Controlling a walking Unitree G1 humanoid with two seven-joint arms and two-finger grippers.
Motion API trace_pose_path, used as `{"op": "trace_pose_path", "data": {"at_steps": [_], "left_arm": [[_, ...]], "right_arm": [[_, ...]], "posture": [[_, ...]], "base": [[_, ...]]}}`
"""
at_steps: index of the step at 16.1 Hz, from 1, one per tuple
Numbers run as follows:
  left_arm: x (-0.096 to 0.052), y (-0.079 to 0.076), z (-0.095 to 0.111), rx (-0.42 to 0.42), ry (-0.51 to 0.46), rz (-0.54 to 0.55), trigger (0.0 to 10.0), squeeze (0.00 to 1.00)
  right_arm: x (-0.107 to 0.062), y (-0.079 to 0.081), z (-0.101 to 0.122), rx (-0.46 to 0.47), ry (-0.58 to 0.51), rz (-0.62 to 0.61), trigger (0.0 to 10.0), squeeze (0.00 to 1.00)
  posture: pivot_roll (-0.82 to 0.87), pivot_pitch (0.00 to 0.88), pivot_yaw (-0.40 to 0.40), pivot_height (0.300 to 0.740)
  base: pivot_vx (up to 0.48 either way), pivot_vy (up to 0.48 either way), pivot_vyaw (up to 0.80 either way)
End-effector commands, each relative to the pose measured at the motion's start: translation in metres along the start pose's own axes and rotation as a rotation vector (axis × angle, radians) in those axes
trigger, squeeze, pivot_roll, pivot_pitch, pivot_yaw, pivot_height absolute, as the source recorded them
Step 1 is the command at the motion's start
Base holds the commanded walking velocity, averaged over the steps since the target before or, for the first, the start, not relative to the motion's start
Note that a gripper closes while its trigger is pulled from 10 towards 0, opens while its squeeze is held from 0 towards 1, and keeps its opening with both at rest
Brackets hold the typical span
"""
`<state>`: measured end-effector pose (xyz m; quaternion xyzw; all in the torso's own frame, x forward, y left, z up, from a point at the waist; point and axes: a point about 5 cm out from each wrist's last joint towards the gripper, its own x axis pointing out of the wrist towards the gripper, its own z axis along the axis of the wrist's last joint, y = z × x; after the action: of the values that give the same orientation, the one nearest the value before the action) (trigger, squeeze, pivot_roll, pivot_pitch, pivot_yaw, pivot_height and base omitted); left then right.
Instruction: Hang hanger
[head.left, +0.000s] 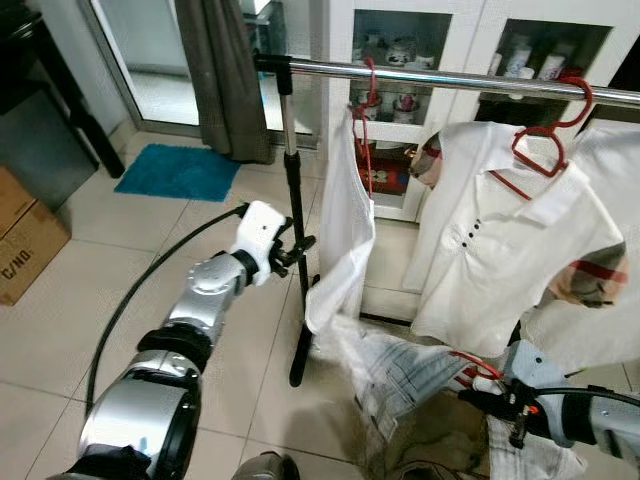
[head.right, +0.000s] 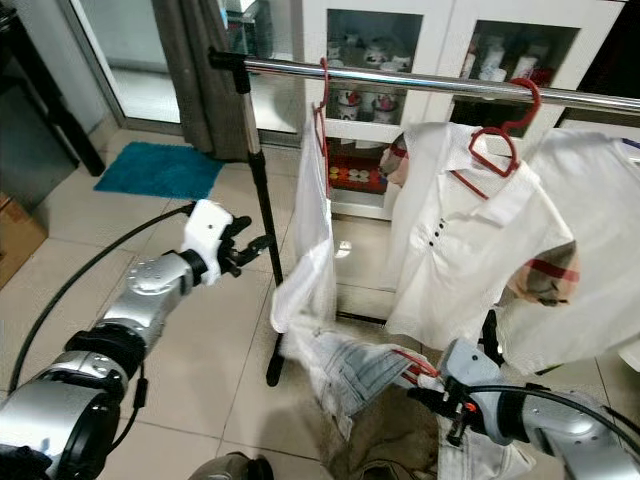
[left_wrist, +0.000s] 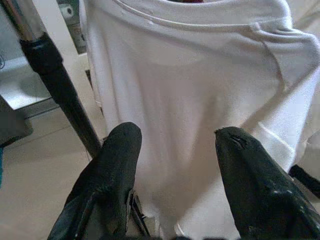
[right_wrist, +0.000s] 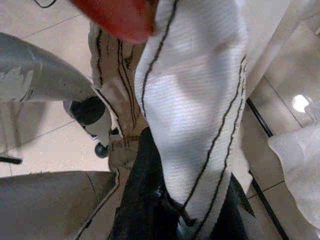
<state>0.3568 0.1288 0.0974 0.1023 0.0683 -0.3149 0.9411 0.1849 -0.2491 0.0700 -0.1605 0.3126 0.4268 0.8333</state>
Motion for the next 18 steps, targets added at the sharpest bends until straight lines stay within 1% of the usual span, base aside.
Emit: {"op": "trace_pose_path", "data": {"at_steps": [1,2,3,6,7,8,9,10,11,12,13,14,15,16,17,18], "left_arm": [[0.005,-0.003,0.003,0.028,0.011,-0.008,10.0,0.0],[0.01,-0.01,0.004,0.045,0.021,-0.022,10.0,0.0],[0.014,-0.014,0.005,0.058,0.028,-0.023,10.0,0.0],[0.024,-0.024,0.011,0.05,0.02,-0.015,10.0,0.0],[0.03,-0.033,0.017,0.044,-0.012,-0.05,10.0,0.0],[0.032,-0.038,0.02,0.035,-0.028,-0.082,10.0,0.0],[0.033,-0.042,0.021,0.023,-0.036,-0.107,10.0,0.0],[0.034,-0.049,0.022,0.015,-0.06,-0.163,10.0,0.0],[0.034,-0.051,0.022,0.013,-0.066,-0.174,10.0,0.0],[0.032,-0.043,0.027,-0.022,-0.117,-0.142,10.0,0.0],[0.031,-0.039,0.03,-0.042,-0.143,-0.128,10.0,0.0],[0.023,-0.023,0.04,-0.094,-0.233,-0.098,10.0,0.0],[0.02,-0.017,0.044,-0.108,-0.261,-0.089,10.0,0.0],[0.015,-0.009,0.048,-0.103,-0.294,-0.079,10.0,0.0],[-0.009,0.014,0.055,-0.031,-0.35,-0.046,10.0,0.0],[-0.016,0.019,0.056,-0.005,-0.354,-0.026,10.0,0.0]], "right_arm": [[-0.009,-0.002,0.003,-0.036,-0.004,0.002,10.0,0.0],[-0.013,-0.004,0.001,-0.039,0.009,0.0,10.0,0.0],[-0.014,-0.003,0.002,-0.036,-0.002,0.01,10.0,0.0],[-0.009,0.007,0.016,-0.032,-0.082,0.067,10.0,0.0],[0.001,0.011,0.021,-0.025,-0.115,0.062,10.0,0.0],[0.007,0.013,0.024,-0.024,-0.132,0.058,10.0,0.0],[0.011,0.014,0.027,-0.021,-0.147,0.061,10.0,0.0],[0.023,0.02,0.034,-0.012,-0.187,0.069,10.0,0.0],[0.027,0.022,0.037,-0.007,-0.199,0.071,10.0,0.0],[0.039,0.027,0.044,-0.005,-0.22,0.076,10.0,0.0],[0.042,0.028,0.046,0.0,-0.225,0.076,10.0,0.0],[0.053,0.028,0.052,0.016,-0.244,0.05,10.0,0.0],[0.056,0.028,0.054,0.024,-0.252,0.038,10.0,0.0],[0.06,0.028,0.056,0.033,-0.259,0.019,10.0,0.0],[0.067,0.023,0.061,0.064,-0.28,-0.058,10.0,0.0],[0.068,0.02,0.062,0.08,-0.29,-0.087,10.0,0.0]], "posture": [[-0.11,0.11,0.085,0.74],[-0.11,0.112,0.088,0.74],[-0.12,0.115,0.095,0.74],[-0.12,0.118,0.101,0.74],[-0.13,0.119,0.104,0.74],[-0.13,0.119,0.104,0.74],[-0.13,0.119,0.104,0.74],[-0.13,0.119,0.105,0.74],[-0.13,0.119,0.105,0.74],[-0.11,0.119,0.102,0.74],[-0.11,0.119,0.1,0.74],[-0.1,0.118,0.094,0.74],[-0.1,0.118,0.094,0.74],[-0.1,0.117,0.091,0.74],[-0.09,0.116,0.083,0.74],[-0.09,0.116,0.083,0.74]], "base": [[0.0,0.0,0.0],[0.0,0.0,0.0],[0.0,0.0,0.0],[0.0,0.0,0.0],[0.0,0.0,0.0],[0.0,0.0,0.0],[0.0,0.0,0.0],[0.0,0.0,0.0],[0.0,0.0,0.0],[0.0,0.0,0.0],[0.0,0.0,0.0],[0.0,0.0,0.0],[0.0,0.0,0.0],[0.0,0.0,0.0],[0.0,0.0,0.0],[0.0,0.0,0.0]]}}
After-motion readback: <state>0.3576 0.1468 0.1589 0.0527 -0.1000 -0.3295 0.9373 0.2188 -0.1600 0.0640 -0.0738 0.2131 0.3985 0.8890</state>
